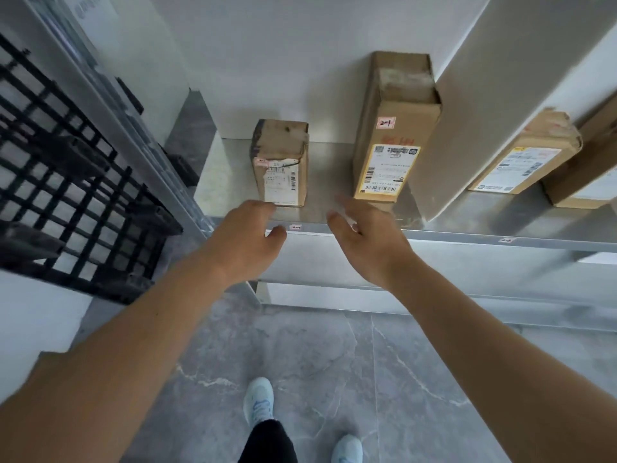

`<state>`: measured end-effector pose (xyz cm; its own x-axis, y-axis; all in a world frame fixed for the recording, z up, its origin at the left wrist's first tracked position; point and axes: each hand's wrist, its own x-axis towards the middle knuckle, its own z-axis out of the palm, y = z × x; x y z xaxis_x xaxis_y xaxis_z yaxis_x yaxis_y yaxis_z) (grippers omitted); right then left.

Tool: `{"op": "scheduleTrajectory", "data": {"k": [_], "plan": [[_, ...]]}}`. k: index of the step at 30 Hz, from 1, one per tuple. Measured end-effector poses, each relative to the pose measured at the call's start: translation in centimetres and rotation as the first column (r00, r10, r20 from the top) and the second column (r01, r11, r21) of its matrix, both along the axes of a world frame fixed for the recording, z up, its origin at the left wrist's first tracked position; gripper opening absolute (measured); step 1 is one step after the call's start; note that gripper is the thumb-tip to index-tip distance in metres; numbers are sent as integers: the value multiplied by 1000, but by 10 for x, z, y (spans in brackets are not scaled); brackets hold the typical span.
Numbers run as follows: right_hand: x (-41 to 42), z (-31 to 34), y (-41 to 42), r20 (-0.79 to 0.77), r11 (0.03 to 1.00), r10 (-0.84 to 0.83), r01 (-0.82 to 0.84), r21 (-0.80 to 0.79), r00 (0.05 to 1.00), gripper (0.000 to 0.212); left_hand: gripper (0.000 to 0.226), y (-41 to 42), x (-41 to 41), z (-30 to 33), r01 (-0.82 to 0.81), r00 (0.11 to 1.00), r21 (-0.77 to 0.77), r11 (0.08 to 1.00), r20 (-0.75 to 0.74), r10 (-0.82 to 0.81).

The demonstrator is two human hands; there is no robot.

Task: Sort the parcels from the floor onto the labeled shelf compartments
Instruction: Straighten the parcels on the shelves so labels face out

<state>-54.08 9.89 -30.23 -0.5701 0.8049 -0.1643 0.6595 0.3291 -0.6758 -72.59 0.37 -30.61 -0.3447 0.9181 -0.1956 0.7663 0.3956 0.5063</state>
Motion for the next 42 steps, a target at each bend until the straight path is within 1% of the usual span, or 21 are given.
{"op": "scheduleTrajectory", "data": {"k": [3,6,7,9,10,11,15,17,19,21,24,29,31,36,40,42], "plan": [[-22,-4,-3,46,999,24,-26,34,999,50,42,-1,-21,-5,-21,1000,-31,999,23,21],[-44,-18,4,127,997,32,-39,60,991,65,37,4,-45,-21,0,998,-65,998,56,3],[-51,-23,8,138,997,20,-29,66,990,71,42,8,-54,-28,29,998,-58,998,54,-26],[-64,-34,14,155,998,5,-15,63,988,77,65,14,-70,-38,64,995,-47,997,80,-60],[-70,-40,17,150,998,-4,-5,62,989,78,73,19,-77,-42,82,992,-18,996,93,-80],[-76,-44,20,135,998,-9,0,66,991,80,74,24,-83,-46,105,990,-1,994,96,-104],[-92,-58,29,55,997,17,-21,77,998,88,59,40,-98,-55,184,977,43,982,100,-188],[-96,-64,30,14,998,17,-17,55,1000,83,59,45,-103,-58,218,967,67,974,121,-225],[-99,-67,29,-42,999,3,-1,34,999,78,66,48,-107,-62,233,962,62,970,135,-239],[-103,-67,30,-75,1000,1,0,18,997,80,76,49,-109,-66,238,957,46,970,157,-243],[-108,-66,34,-98,1000,-22,22,2,995,77,81,51,-110,-67,251,949,62,966,182,-258],[-110,-66,42,-107,999,-31,33,22,994,59,86,61,-112,-68,257,947,57,965,186,-263],[-111,-65,44,-113,999,-28,30,16,993,59,85,65,-113,-69,251,947,61,966,193,-258],[-115,-67,52,-102,1000,-23,24,10,995,74,83,73,-118,-71,232,944,87,969,220,-245],[-118,-65,58,-124,999,-42,42,0,991,61,75,77,-119,-68,222,947,102,970,215,-239],[-119,-64,60,-128,999,-48,47,-14,991,60,75,80,-121,-69,229,944,115,967,216,-249]]}}
